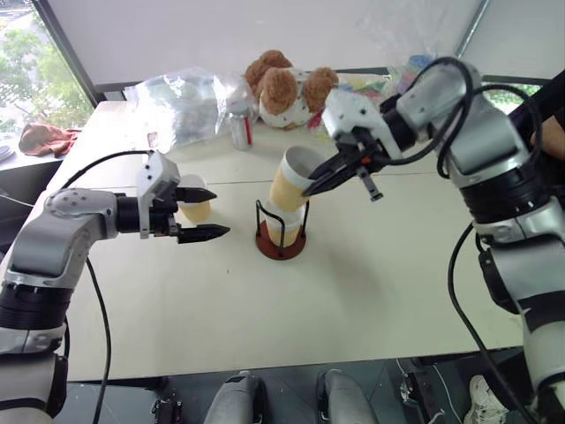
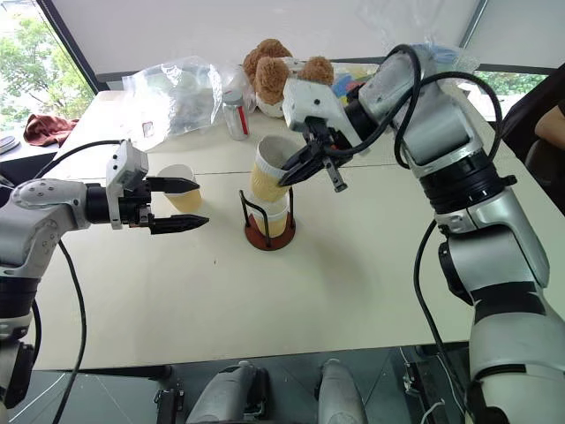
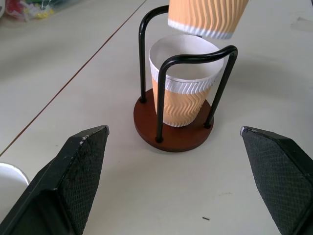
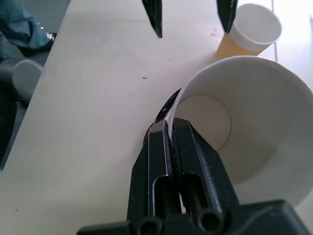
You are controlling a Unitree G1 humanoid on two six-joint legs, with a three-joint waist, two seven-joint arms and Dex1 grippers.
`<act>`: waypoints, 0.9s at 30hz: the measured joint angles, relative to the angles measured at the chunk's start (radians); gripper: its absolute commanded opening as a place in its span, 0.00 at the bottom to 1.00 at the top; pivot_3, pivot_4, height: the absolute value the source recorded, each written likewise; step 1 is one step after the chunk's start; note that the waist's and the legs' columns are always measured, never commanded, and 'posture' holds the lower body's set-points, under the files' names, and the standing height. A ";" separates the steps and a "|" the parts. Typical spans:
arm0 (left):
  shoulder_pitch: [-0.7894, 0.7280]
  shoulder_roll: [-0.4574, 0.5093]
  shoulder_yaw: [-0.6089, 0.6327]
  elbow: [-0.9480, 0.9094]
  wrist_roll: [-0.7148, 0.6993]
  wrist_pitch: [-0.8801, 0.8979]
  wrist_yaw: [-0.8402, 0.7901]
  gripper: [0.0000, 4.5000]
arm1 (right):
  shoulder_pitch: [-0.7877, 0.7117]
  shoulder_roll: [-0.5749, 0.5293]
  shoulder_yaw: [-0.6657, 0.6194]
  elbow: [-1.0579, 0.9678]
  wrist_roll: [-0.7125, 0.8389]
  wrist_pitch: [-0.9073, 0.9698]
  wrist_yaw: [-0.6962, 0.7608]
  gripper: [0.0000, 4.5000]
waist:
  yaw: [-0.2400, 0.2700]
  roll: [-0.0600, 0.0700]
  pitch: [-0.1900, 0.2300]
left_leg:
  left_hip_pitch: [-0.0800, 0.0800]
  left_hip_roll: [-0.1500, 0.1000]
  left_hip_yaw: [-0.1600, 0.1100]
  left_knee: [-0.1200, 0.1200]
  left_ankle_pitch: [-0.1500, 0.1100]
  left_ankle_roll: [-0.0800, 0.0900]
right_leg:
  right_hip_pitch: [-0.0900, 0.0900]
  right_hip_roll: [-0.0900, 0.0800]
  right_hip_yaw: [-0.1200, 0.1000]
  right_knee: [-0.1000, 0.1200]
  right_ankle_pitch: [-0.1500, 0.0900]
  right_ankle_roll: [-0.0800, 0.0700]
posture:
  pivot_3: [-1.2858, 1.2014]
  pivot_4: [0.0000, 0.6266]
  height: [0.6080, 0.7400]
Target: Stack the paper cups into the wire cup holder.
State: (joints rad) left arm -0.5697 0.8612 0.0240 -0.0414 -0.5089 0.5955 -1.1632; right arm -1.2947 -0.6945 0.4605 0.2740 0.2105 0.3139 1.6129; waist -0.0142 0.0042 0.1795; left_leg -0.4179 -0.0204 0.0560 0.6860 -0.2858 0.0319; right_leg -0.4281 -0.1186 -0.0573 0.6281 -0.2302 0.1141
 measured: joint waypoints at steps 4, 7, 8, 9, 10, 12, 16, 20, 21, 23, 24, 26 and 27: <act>0.000 -0.005 0.000 0.000 0.000 -0.002 0.006 1.00 | 0.002 0.015 0.000 0.015 -0.036 -0.037 0.000 0.01 | 0.000 0.000 0.000 | 0.000 0.000 0.000 0.000 0.000 0.000 | 0.000 0.000 0.000 0.000 0.000 0.000 | 0.52 0.24 1.00; 0.001 -0.006 0.000 0.000 0.000 -0.002 0.009 1.00 | 0.011 0.018 0.000 0.015 -0.044 -0.038 0.000 0.01 | 0.000 0.000 0.000 | 0.000 0.000 0.000 0.000 0.000 0.000 | 0.000 0.000 0.000 0.000 0.000 0.000 | 0.52 0.24 1.00; 0.001 -0.006 0.000 0.000 0.000 -0.002 0.010 1.00 | 0.017 0.020 0.000 0.016 -0.049 -0.038 0.000 0.06 | 0.000 0.000 0.000 | 0.000 0.000 0.000 0.000 0.000 0.000 | 0.000 0.000 0.000 0.000 0.000 0.000 | 0.52 0.24 1.00; 0.001 -0.006 0.000 0.000 0.000 -0.001 0.011 1.00 | 0.021 0.023 0.000 0.016 -0.052 -0.038 0.000 0.13 | 0.000 0.000 0.000 | 0.000 0.000 0.000 0.000 0.000 0.000 | 0.000 0.000 0.000 0.000 0.000 0.000 | 0.52 0.24 1.00; 0.001 -0.006 0.000 0.000 0.000 0.001 0.012 1.00 | 0.022 0.026 0.000 0.016 -0.053 -0.038 0.000 0.18 | 0.000 0.000 0.000 | 0.000 0.000 0.000 0.000 0.000 0.000 | 0.000 0.000 0.000 0.000 0.000 0.000 | 0.52 0.24 1.00; 0.001 -0.006 0.000 -0.001 0.000 0.003 0.014 1.00 | 0.022 0.030 0.000 0.016 -0.059 -0.037 0.000 0.37 | 0.000 0.000 0.000 | 0.000 0.000 0.000 0.000 0.000 0.000 | 0.000 0.000 0.000 0.000 0.000 0.000 | 0.52 0.24 1.00; 0.000 -0.008 0.000 -0.002 0.000 0.005 0.017 1.00 | 0.022 0.047 -0.003 0.019 -0.069 -0.036 -0.003 0.78 | 0.001 0.000 0.000 | 0.000 0.000 0.000 0.000 0.000 0.000 | 0.000 0.000 0.000 0.000 0.000 0.000 | 0.52 0.24 1.00; -0.005 -0.009 0.000 -0.001 0.000 0.005 0.021 1.00 | 0.021 0.048 -0.029 0.027 -0.071 -0.034 -0.009 0.78 | 0.001 0.000 0.000 | 0.000 0.000 0.000 0.000 0.000 0.000 | 0.000 0.000 0.000 0.000 0.000 0.000 | 0.52 0.24 1.00; -0.014 -0.010 0.000 0.000 0.000 0.005 0.023 1.00 | 0.021 0.048 -0.041 0.029 -0.071 -0.034 -0.011 0.78 | 0.001 0.000 0.000 | 0.000 0.000 0.000 0.000 0.000 0.000 | 0.000 0.000 0.000 0.000 0.000 0.000 | 0.52 0.24 1.00; -0.026 -0.010 0.000 0.000 0.000 0.005 0.025 1.00 | 0.016 0.047 -0.047 0.035 -0.071 -0.034 -0.013 0.78 | 0.001 0.000 0.000 | 0.000 0.000 0.000 0.000 0.000 0.000 | 0.000 0.000 0.000 0.000 0.000 0.000 | 0.52 0.24 1.00; -0.037 -0.011 0.000 0.006 0.008 -0.004 0.030 1.00 | 0.010 0.047 -0.053 0.044 -0.072 -0.035 -0.016 0.78 | 0.000 0.000 0.000 | 0.000 0.000 0.000 0.000 0.000 0.000 | 0.000 0.000 0.000 0.000 0.000 0.000 | 0.52 0.24 1.00; -0.068 -0.005 0.001 0.046 0.036 -0.037 0.046 1.00 | -0.009 0.038 -0.088 0.062 -0.063 -0.006 -0.019 0.78 | 0.002 -0.001 0.001 | 0.000 0.000 0.000 0.000 0.000 0.000 | 0.000 0.000 0.000 0.000 0.000 0.000 | 0.52 0.24 1.00; -0.080 0.009 0.003 0.065 0.053 -0.057 0.050 1.00 | -0.022 0.023 -0.117 0.061 -0.040 0.035 -0.019 0.78 | 0.002 -0.001 0.001 | 0.000 0.000 0.000 0.000 0.000 0.000 | 0.000 0.000 0.000 0.000 0.000 0.000 | 0.52 0.24 1.00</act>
State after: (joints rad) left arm -0.6500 0.8703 0.0267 0.0236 -0.4562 0.5383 -1.1134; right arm -1.3169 -0.6720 0.3433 0.3349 0.1704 0.3485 1.5943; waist -0.0123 0.0036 0.1802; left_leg -0.4181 -0.0204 0.0558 0.6860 -0.2858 0.0319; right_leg -0.4282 -0.1184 -0.0575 0.6280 -0.2302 0.1141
